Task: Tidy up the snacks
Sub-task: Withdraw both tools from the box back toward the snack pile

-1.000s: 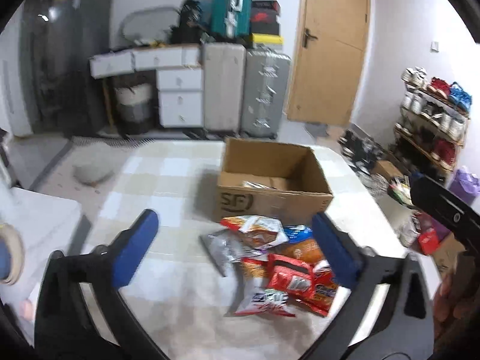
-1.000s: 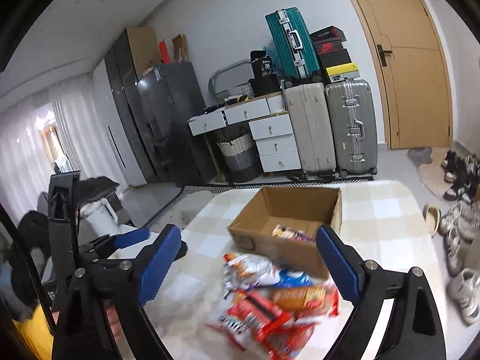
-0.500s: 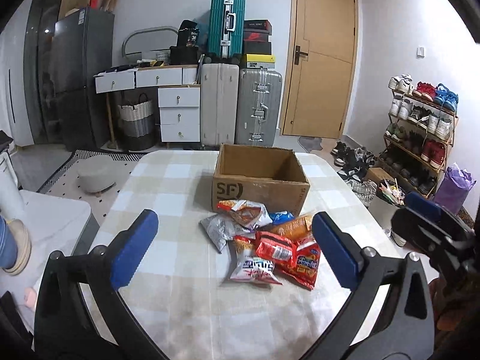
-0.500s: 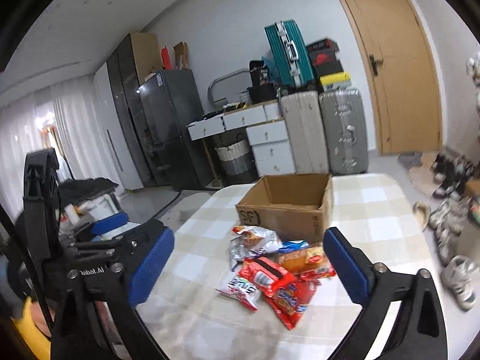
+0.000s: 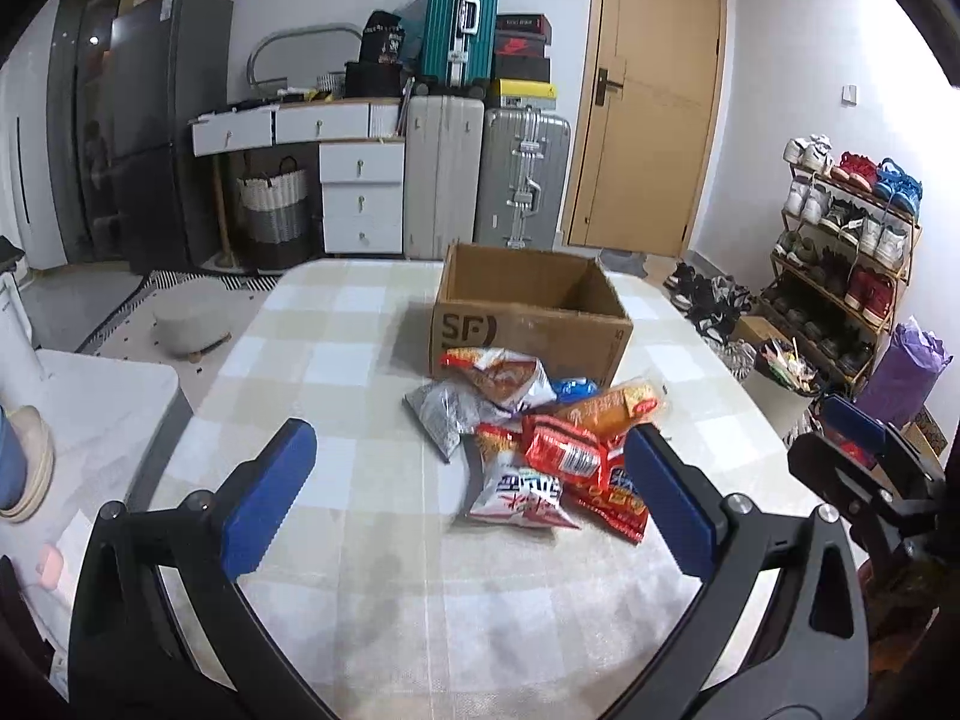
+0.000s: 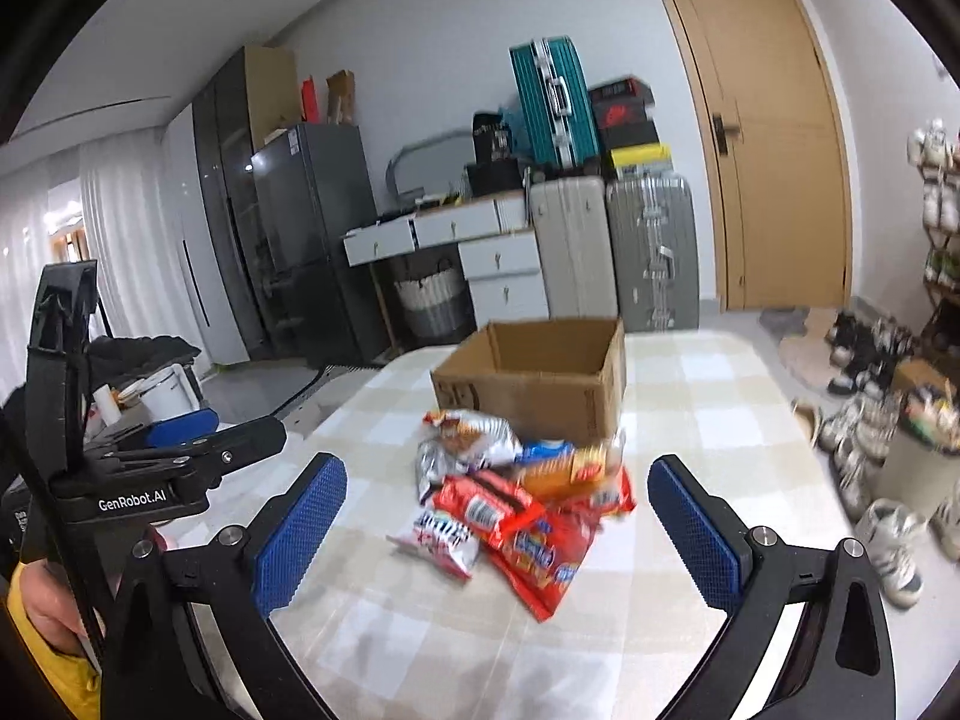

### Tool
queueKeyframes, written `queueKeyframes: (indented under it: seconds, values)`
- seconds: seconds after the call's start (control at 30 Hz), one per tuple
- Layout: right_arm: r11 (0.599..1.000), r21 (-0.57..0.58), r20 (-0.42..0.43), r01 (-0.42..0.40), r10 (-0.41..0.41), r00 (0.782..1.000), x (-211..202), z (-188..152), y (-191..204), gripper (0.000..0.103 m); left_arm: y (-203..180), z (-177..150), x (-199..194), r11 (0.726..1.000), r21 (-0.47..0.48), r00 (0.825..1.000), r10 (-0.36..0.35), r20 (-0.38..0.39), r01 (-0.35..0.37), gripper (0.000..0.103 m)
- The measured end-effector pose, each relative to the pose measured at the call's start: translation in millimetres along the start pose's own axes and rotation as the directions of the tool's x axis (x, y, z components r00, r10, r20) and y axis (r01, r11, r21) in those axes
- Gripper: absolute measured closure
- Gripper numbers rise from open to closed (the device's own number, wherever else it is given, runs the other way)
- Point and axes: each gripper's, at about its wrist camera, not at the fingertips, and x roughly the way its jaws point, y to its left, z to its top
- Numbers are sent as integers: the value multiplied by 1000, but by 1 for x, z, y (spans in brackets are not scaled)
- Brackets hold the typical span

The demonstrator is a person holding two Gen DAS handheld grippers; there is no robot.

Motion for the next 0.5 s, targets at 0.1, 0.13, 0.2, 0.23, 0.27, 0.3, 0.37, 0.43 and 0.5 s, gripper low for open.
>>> queueKeyframes:
  seconds: [0.1,0.13,0.2,0.23,0.27,0.3,0.37,0.43,0.5]
  values:
    - [1000,9,4,15,-15,1000,6,-7,-7,1,1,-9,19,1000,2,1000,-10,-29,10,1]
    - [1000,15,-1,16,-16,1000,8,-10,-9,1,2,-12,25,1000,4,999,-8,-40,9,1]
    - [1000,27,-20,-1,2,1000,15,-15,-14,1,3,-19,40,1000,7,998,-10,-66,11,1]
    - [999,35,-31,-15,16,999,18,-18,-17,1,3,-22,47,1000,8,997,-12,-81,13,1]
    - [999,40,-35,-21,22,999,21,-19,-18,1,2,-25,54,1000,8,996,-12,-90,13,1]
    - [999,41,-40,-24,25,999,24,-21,-20,1,2,-28,60,1000,9,995,-15,-99,16,1]
    - [999,33,-56,-19,21,998,30,-25,-22,1,1,-32,72,1000,14,993,-19,-116,21,1]
    - [1000,22,-76,-19,21,997,38,-29,-23,1,-1,-36,85,1000,20,991,-19,-132,22,1]
    - [999,24,-92,-33,35,995,46,-33,-25,1,-1,-38,94,999,24,989,-21,-147,25,1]
